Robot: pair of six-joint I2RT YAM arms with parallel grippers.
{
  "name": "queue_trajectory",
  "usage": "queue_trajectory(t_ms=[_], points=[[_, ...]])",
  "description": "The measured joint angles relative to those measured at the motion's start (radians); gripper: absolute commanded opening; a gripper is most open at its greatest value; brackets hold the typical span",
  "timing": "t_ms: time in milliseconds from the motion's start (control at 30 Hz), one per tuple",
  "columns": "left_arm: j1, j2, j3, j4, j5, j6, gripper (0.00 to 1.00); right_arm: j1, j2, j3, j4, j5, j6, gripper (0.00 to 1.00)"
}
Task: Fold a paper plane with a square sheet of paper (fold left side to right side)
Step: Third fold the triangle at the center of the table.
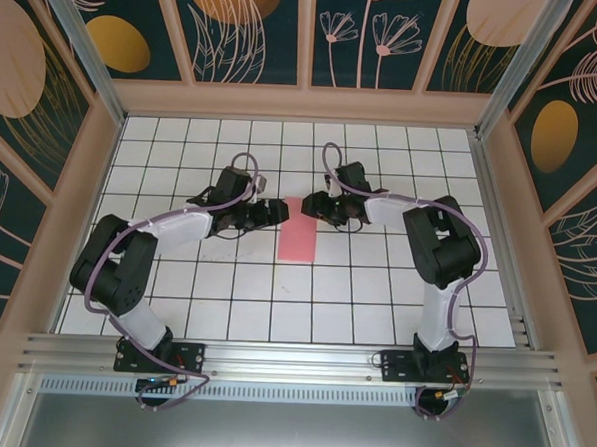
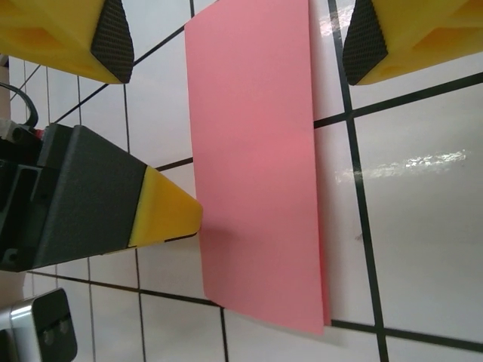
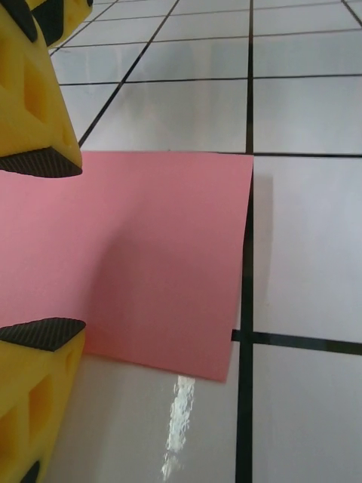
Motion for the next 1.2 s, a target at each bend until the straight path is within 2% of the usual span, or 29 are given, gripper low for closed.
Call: queue_trajectory(t_ms=[500, 1200], points=[[0.0, 0.128, -0.012, 0.062, 0.056, -0.027, 0.66, 0.002, 0.028, 0.051, -0.082, 0.024, -0.059, 0.52], [0.001, 0.19, -0.004, 0.156, 0.131, -0.084, 0.53, 0.002, 0.028, 0.051, -0.082, 0.024, -0.064, 0.5]])
